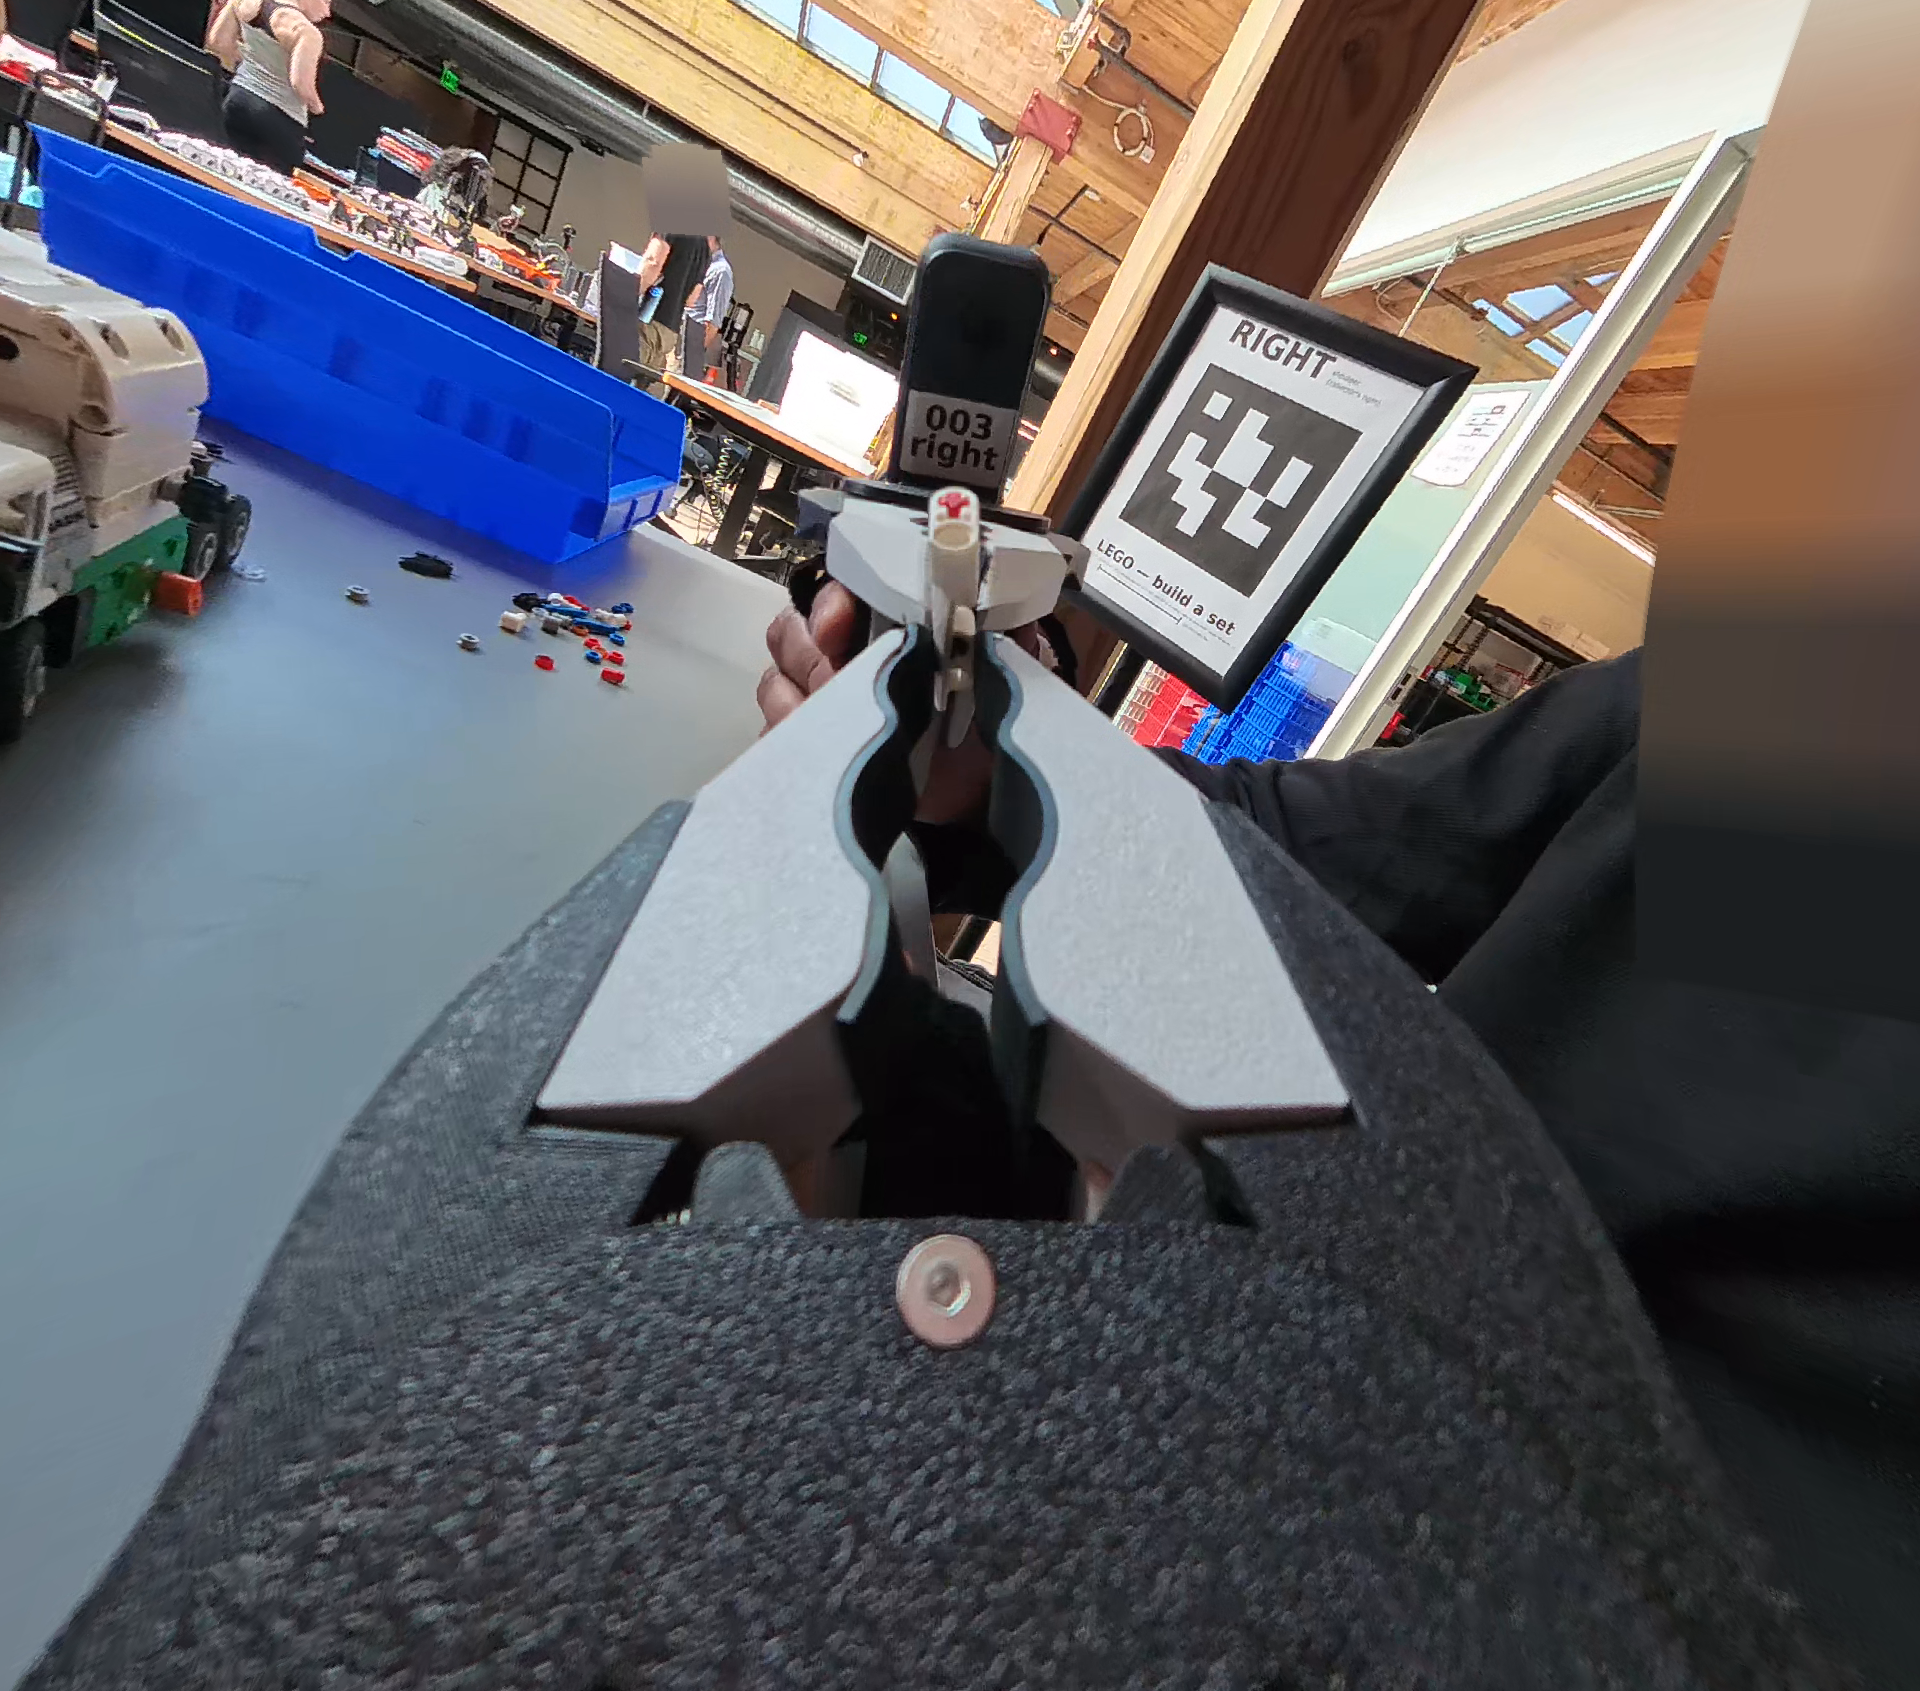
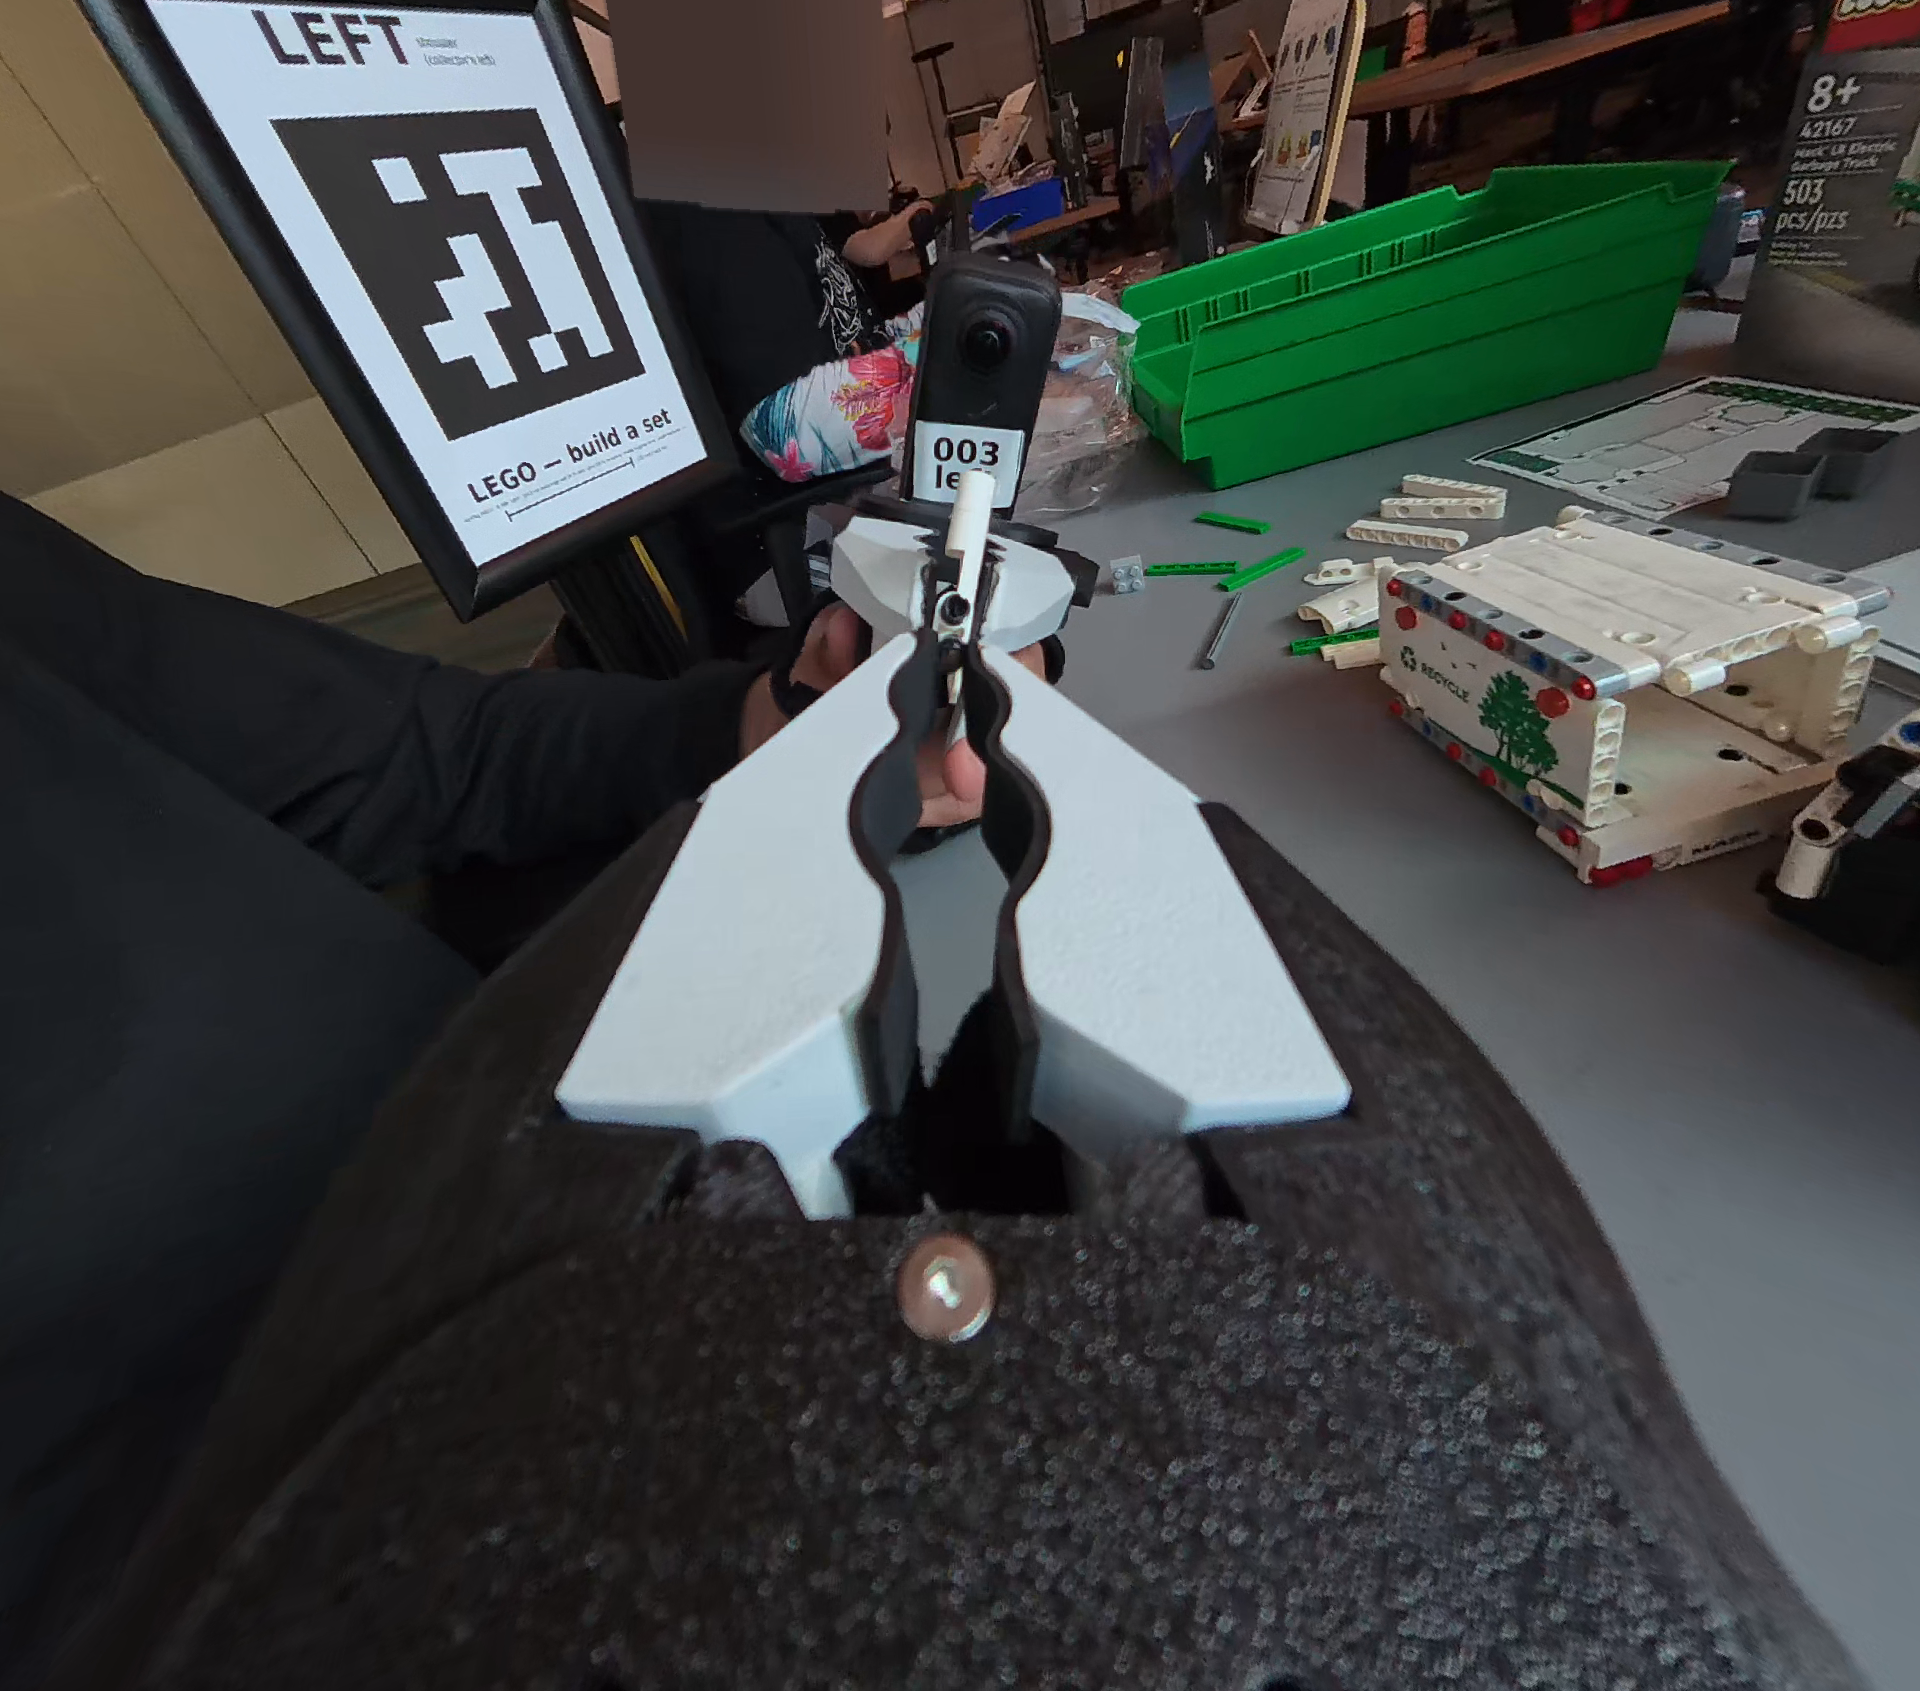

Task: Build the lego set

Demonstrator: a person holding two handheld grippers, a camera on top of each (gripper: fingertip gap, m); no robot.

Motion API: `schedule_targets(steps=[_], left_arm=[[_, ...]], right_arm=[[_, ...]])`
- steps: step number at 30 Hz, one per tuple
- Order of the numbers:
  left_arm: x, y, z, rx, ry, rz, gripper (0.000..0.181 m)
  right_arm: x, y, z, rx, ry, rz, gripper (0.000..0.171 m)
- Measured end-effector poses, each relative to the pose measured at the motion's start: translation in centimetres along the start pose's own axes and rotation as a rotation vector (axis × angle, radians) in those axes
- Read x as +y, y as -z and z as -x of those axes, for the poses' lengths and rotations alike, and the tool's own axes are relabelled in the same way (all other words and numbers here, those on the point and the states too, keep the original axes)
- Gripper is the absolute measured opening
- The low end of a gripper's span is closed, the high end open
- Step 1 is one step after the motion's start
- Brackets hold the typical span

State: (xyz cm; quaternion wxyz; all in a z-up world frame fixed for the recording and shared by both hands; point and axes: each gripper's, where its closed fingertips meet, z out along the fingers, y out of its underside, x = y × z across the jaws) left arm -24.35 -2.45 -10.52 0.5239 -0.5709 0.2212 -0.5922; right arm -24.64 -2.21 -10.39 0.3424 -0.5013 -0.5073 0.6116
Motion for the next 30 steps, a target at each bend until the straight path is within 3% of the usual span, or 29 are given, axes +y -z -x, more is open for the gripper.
schedule_targets(steps=[20,30], left_arm=[[0.1,0.2,0.2,-0.004,0.021,0.006,0.004],[0.8,0.0,0.0,0.023,0.053,0.062,0.005]], right_arm=[[0.6,-0.2,-0.2,-0.023,-0.096,0.038,0.002],[1.3,0.1,0.1,-0.013,-0.038,0.121,0.002]])
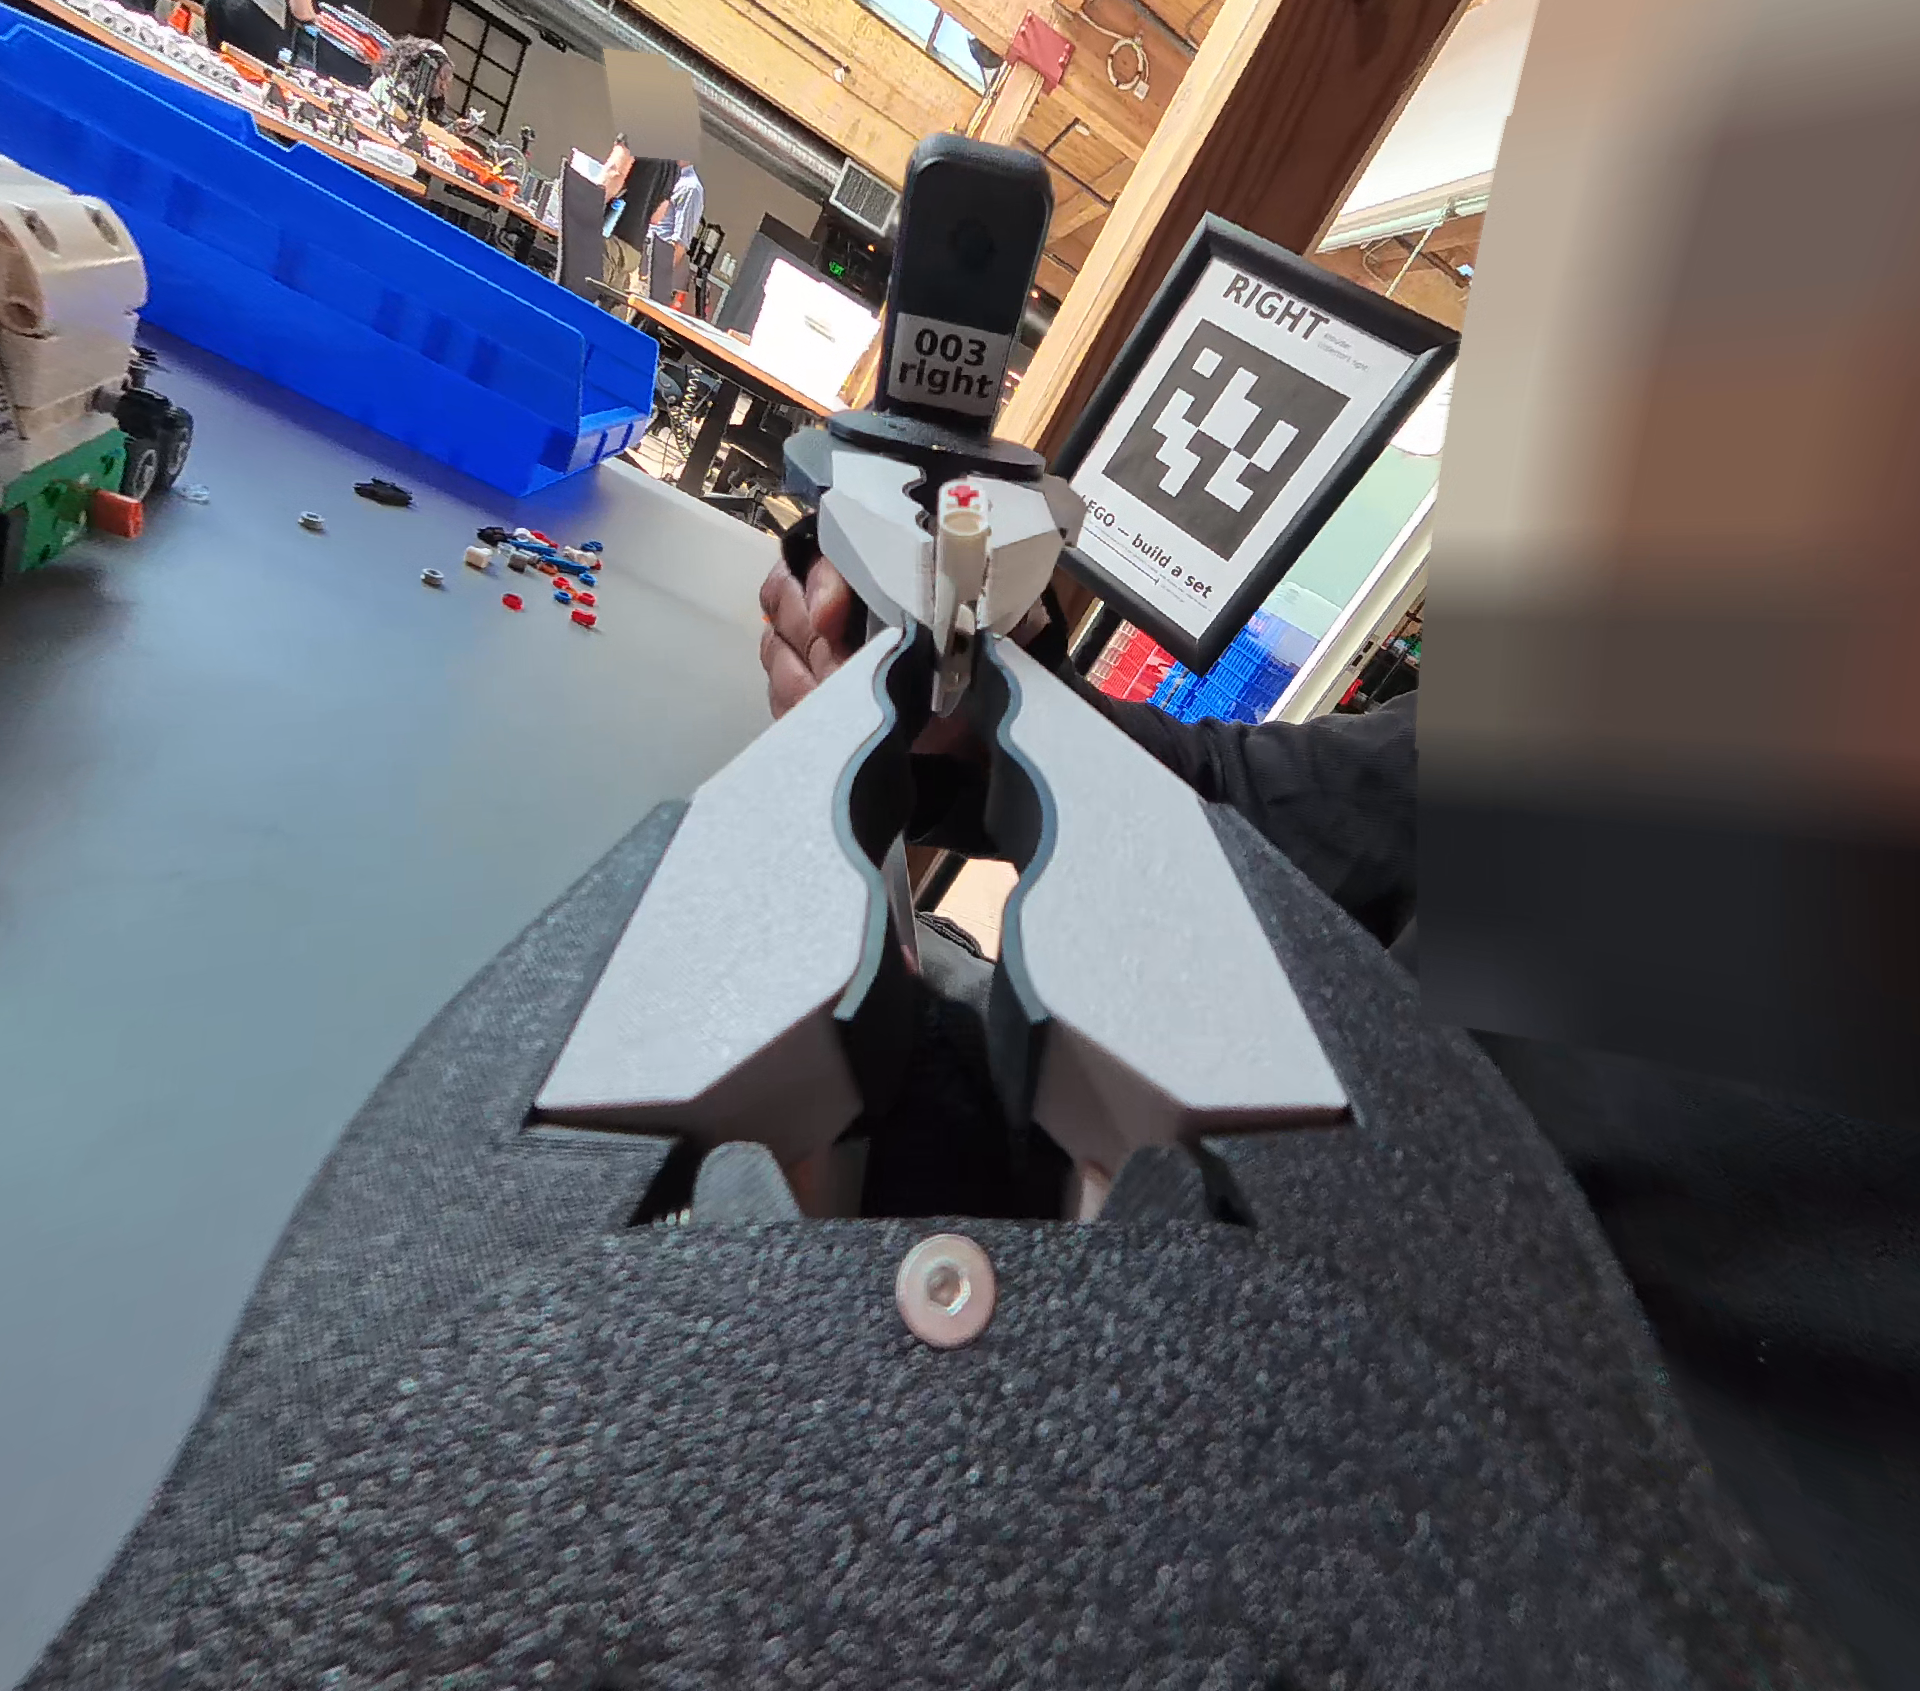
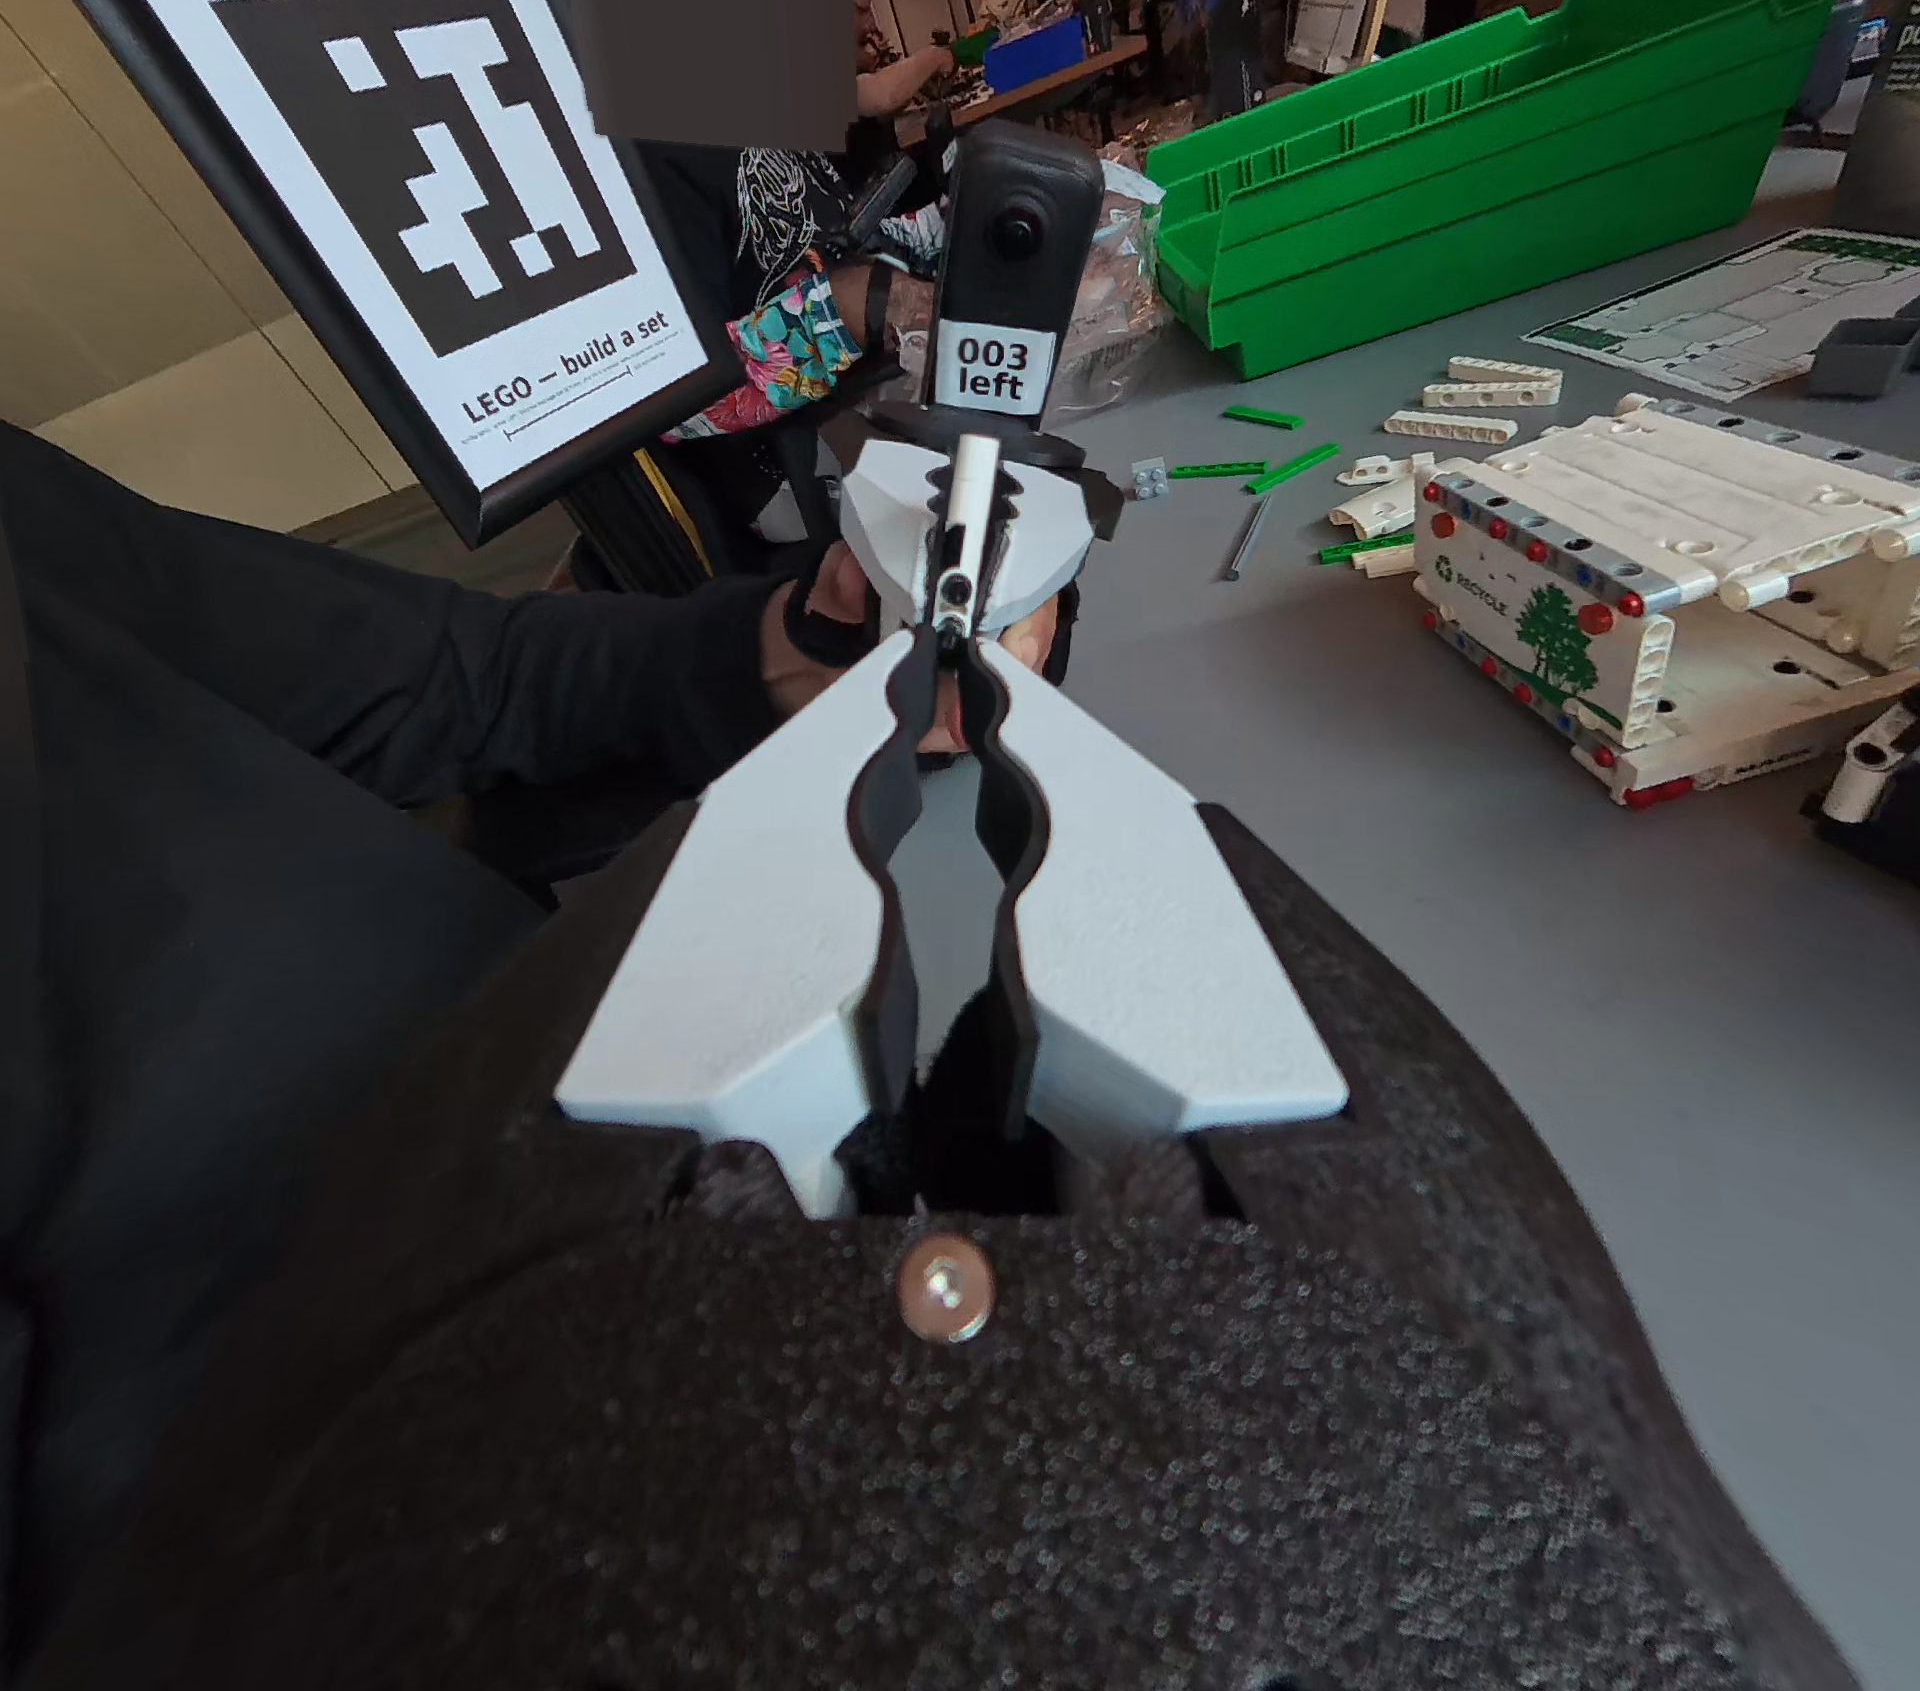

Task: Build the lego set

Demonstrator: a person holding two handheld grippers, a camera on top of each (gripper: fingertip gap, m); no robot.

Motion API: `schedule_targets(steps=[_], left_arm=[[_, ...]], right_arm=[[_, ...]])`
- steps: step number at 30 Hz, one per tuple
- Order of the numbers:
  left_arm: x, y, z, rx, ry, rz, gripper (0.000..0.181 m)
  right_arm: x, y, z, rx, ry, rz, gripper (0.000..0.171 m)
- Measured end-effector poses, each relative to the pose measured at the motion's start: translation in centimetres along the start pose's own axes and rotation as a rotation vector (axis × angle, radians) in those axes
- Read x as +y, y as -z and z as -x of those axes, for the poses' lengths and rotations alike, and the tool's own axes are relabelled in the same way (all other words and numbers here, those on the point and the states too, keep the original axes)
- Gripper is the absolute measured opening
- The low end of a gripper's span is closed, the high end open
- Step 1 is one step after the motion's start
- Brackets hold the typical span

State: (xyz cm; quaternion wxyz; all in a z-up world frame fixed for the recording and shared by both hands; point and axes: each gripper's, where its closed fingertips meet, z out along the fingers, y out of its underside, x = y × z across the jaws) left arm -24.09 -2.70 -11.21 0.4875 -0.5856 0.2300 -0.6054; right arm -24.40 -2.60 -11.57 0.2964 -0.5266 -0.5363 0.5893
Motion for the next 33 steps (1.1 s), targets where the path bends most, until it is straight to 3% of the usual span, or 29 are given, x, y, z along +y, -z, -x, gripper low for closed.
schedule_targets(steps=[12,16,25,33], left_arm=[[1.0,-0.4,-0.4,0.042,0.027,0.074,0.005],[0.6,-0.3,-0.5,0.058,0.032,0.052,0.005],[0.1,0.2,-0.6,0.055,0.021,0.010,0.004],[0.3,0.1,-0.4,0.036,0.014,0.026,0.004]], right_arm=[[1.0,-0.1,0.6,0.023,0.116,0.103,0.004],[0.5,-0.3,0.6,0.056,0.183,0.051,0.003],[-0.2,-0.5,0.7,-0.030,0.046,-0.034,0.003],[0.2,-0.4,0.6,-0.035,0.030,0.004,0.002]])
